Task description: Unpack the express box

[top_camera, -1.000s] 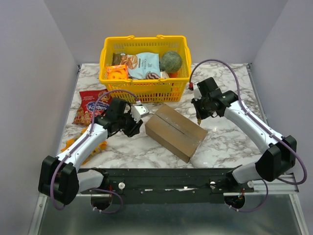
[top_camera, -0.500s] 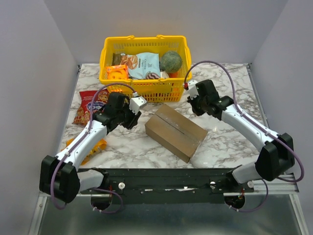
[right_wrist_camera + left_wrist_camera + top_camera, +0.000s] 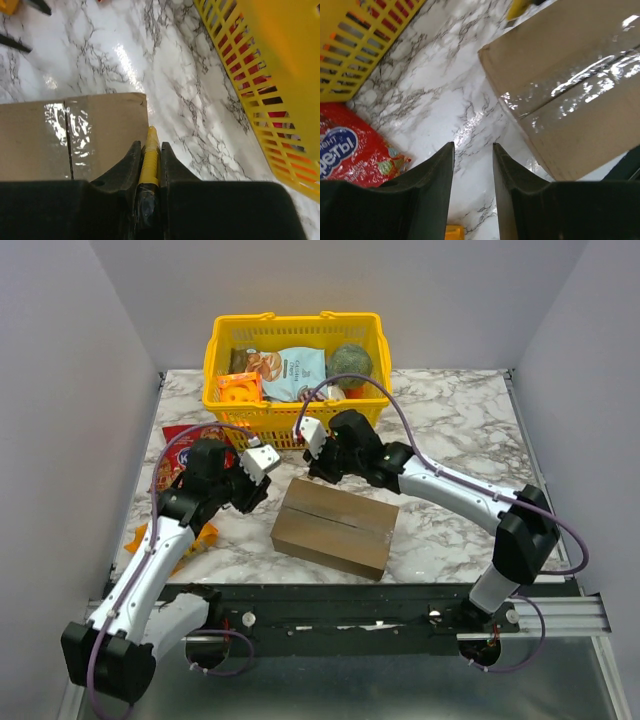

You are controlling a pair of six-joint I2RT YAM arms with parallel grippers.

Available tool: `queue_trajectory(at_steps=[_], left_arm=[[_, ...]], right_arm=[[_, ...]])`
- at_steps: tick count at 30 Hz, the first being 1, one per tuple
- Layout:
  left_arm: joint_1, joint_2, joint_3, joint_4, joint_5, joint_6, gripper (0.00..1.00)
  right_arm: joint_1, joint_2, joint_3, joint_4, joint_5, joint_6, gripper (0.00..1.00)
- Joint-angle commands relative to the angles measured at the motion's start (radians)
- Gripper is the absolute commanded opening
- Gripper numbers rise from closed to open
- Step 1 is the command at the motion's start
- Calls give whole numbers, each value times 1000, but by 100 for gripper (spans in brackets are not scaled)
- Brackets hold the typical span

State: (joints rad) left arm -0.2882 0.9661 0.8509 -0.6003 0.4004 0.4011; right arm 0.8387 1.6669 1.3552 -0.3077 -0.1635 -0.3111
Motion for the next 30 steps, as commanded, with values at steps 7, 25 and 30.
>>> queue_trajectory(at_steps=[7, 25, 30], left_arm=[[-308, -248, -76, -76, 315, 258, 68], [-761, -71, -372, 701, -199, 395, 62], [-758, 52, -285, 663, -348, 309, 60]], right_arm=[[-121, -269, 1, -106, 256, 217, 0], [-725, -587, -182, -452, 64, 279, 0], [-825, -581, -263, -433, -128, 280, 1]])
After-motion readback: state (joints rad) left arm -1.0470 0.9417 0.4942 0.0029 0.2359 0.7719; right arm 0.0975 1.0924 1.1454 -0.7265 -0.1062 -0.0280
